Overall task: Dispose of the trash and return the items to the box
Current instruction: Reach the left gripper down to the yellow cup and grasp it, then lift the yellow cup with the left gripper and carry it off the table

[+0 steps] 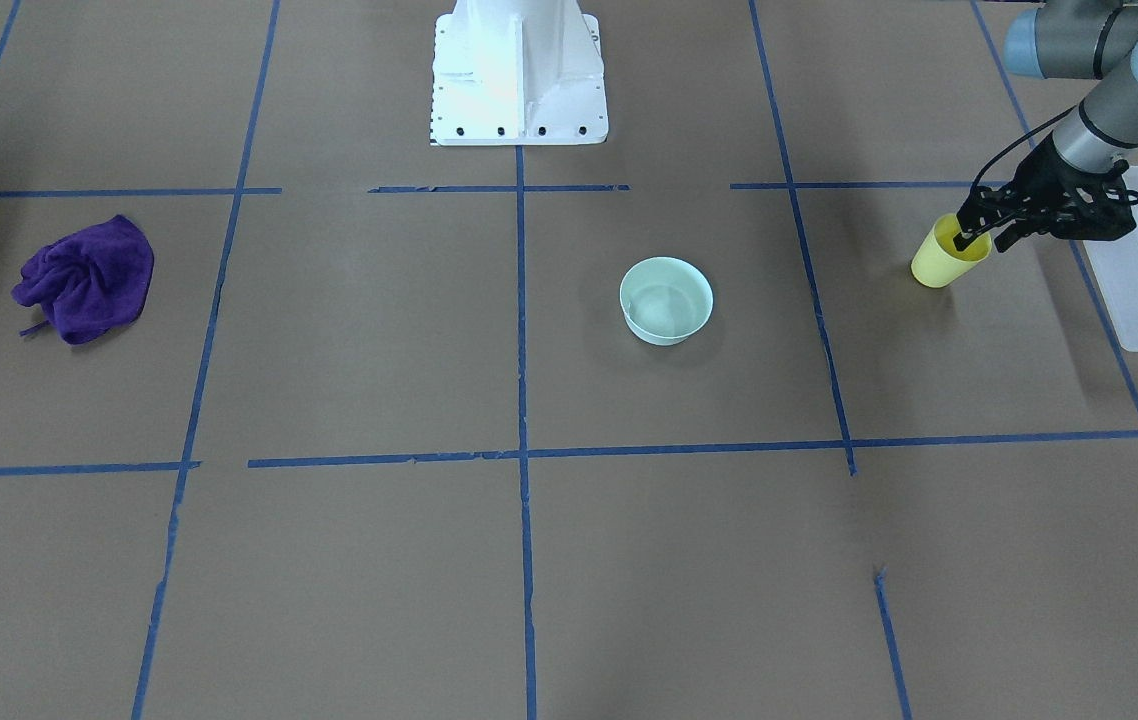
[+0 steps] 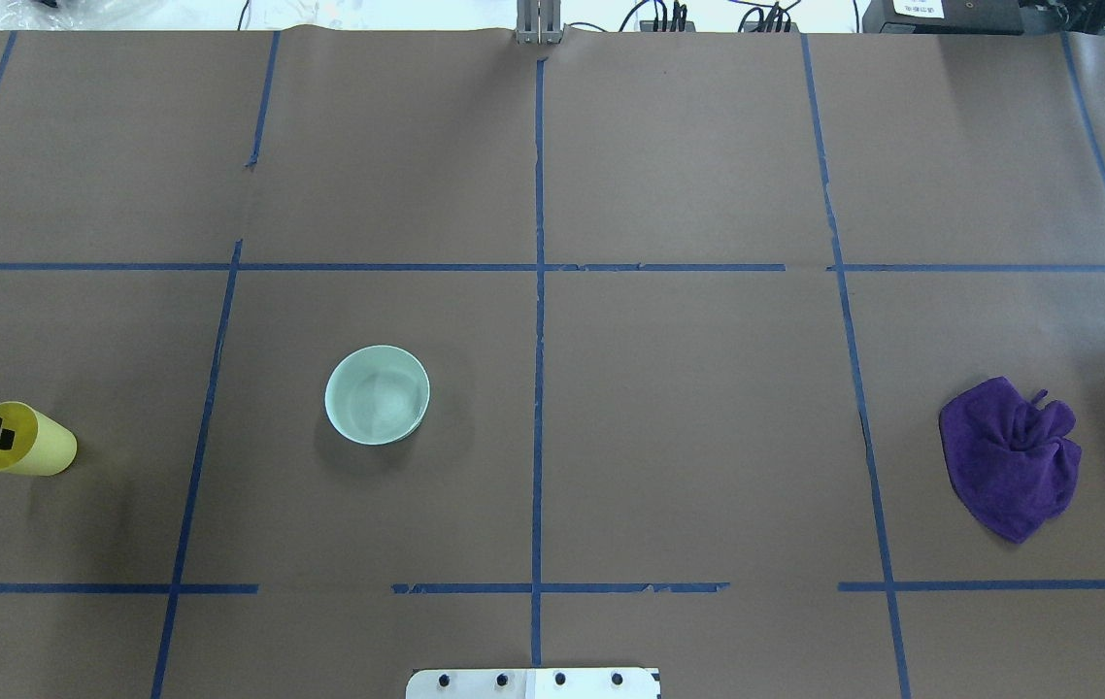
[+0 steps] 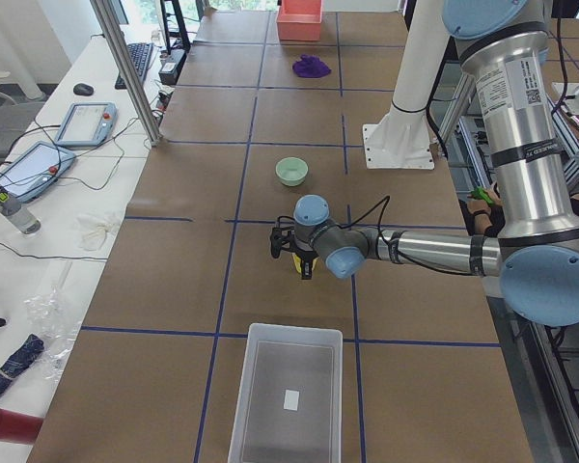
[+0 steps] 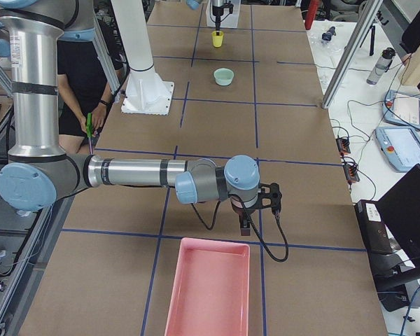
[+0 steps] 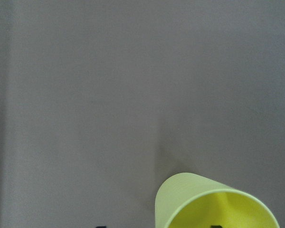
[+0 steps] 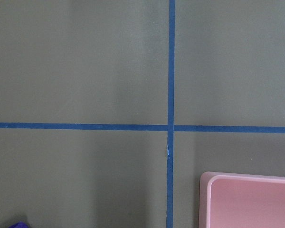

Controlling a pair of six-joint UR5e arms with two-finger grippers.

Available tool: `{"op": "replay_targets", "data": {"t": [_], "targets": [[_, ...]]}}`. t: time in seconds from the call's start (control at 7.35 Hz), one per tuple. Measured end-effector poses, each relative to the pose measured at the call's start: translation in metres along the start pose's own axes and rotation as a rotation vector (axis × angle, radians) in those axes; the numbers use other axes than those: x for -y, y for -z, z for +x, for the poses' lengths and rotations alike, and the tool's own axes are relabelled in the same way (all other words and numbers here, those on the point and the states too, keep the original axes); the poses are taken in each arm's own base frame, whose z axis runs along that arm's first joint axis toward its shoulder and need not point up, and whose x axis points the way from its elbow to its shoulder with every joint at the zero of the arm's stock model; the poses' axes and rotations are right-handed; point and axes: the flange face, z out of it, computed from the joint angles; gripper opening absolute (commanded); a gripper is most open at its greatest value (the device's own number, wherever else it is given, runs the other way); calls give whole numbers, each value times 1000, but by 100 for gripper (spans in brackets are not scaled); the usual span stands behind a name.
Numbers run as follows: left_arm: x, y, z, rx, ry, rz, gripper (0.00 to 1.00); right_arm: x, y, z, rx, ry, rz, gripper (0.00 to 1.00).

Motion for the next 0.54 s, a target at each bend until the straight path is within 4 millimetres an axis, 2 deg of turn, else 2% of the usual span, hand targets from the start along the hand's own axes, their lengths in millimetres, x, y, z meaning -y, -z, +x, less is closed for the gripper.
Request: {"op": "replay_targets", "data": {"t": [0.27,0.54], "targets": [[1,-1,1,-1,1,-1,0,0,0,0,0,1,1,100],[4,15,13,-24,-5,20,0,3,1,-8,7,18,3,100]]}}
